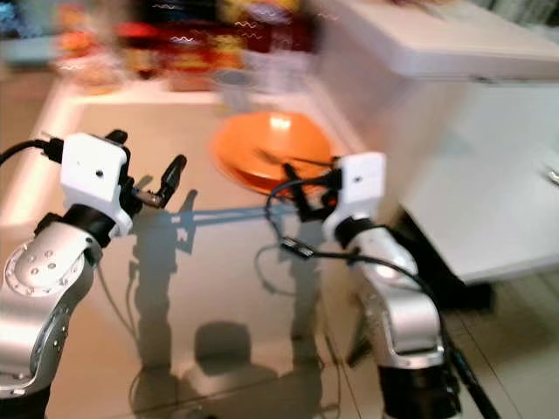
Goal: Setting the table
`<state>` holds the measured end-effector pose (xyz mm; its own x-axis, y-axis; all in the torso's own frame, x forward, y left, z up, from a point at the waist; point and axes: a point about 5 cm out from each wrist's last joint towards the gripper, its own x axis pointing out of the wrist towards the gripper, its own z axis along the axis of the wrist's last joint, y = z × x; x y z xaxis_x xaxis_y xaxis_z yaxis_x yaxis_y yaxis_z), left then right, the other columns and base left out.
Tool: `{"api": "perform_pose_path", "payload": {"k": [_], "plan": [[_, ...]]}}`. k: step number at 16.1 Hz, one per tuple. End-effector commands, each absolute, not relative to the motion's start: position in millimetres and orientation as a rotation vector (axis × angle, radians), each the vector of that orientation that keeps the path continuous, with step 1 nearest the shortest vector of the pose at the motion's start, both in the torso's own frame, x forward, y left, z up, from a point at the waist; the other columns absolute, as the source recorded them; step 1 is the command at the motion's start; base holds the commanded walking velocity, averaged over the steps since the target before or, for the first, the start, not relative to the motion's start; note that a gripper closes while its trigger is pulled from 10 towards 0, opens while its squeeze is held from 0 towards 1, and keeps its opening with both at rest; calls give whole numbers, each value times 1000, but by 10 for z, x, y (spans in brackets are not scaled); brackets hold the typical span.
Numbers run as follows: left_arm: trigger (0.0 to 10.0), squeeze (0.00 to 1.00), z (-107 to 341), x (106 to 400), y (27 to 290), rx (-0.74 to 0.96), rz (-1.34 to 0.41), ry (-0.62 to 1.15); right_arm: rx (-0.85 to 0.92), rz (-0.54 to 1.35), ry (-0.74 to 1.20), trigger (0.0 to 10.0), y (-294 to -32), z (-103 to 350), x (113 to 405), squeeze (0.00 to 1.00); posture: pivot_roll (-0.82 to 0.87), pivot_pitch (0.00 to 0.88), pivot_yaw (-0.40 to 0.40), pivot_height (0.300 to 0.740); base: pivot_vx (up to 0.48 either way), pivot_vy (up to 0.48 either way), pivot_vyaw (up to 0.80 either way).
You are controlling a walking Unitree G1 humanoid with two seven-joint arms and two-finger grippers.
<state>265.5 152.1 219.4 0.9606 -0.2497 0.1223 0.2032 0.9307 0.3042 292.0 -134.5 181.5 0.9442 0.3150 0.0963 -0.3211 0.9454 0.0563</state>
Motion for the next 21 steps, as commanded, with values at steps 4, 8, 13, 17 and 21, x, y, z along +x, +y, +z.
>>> {"api": "perform_pose_path", "payload": {"k": [4,8,13,17,21], "plan": [[10000,0,2216,2648,1461,267,-268,-181,91,239,-139,10000,-1479,1929,2988,0,93,0,-64,740,277,0,0],[10000,0,2240,2584,1352,244,-391,-214,73,229,-197,10000,-1649,2117,2977,0,87,0,-57,740,0,0,0],[10000,0,2239,2440,1242,179,-634,-205,43,446,-134,10000,-2327,2321,2798,1000,71,0,-52,740,0,0,0],[10000,0,2195,2350,1242,155,-748,-158,-10,598,46,10000,-2595,2134,2583,1000,63,0,-46,740,0,0,0],[10000,0,2133,2274,1226,149,-835,-107,22,599,115,10000,-2819,2021,2575,1000,57,0,-37,740,0,0,0]]}}
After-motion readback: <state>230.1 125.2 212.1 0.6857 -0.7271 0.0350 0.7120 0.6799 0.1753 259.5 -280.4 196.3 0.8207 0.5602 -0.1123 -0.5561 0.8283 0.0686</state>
